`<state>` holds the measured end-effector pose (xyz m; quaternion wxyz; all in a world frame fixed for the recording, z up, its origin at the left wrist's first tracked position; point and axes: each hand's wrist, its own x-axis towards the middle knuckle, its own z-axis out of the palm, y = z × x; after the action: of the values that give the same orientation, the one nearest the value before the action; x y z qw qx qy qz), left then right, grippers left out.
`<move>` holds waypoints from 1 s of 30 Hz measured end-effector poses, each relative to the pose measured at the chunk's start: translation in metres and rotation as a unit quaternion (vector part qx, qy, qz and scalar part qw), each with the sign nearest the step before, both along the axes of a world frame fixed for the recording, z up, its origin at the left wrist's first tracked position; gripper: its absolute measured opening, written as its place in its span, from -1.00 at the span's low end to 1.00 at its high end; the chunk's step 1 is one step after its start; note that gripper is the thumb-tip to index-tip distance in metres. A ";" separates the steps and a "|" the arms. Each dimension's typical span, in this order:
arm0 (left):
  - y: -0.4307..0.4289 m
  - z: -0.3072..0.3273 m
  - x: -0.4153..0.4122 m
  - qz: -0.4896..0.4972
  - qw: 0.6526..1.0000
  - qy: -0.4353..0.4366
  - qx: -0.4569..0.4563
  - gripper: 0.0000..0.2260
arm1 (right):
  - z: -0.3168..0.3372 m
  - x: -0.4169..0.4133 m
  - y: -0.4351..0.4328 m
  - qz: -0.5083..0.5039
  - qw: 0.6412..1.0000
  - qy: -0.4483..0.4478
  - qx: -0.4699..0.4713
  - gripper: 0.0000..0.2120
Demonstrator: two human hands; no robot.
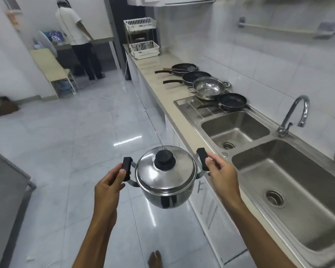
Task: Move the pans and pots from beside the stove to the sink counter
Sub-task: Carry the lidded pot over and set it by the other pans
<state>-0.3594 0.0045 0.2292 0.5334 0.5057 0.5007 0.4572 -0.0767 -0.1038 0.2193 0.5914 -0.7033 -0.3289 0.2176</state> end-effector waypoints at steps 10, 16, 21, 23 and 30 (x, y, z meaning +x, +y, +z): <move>0.276 0.015 0.079 -0.080 0.997 0.019 -0.002 -0.70 | 0.006 0.047 0.224 -0.094 0.995 0.009 -0.002 -0.68; 0.415 -0.006 0.150 -0.119 0.992 0.041 -0.013 -0.68 | -0.016 0.106 0.342 -0.133 0.991 0.024 -0.016 -0.70; 0.513 -0.027 0.211 -0.126 0.989 0.067 -0.048 -0.68 | -0.036 0.167 0.443 -0.121 0.991 0.044 -0.044 -0.68; 0.556 -0.030 0.238 -0.125 0.987 0.083 -0.059 -0.69 | -0.040 0.190 0.482 -0.118 0.990 0.051 -0.055 -0.68; 0.687 -0.042 0.320 -0.146 0.982 0.105 -0.055 -0.70 | -0.048 0.254 0.595 -0.124 0.986 0.045 -0.097 -0.66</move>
<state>-0.0399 0.6917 0.1874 0.5659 0.5887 0.4991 0.2900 0.1777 0.4916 0.1712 0.5574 -0.7820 -0.1893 0.2046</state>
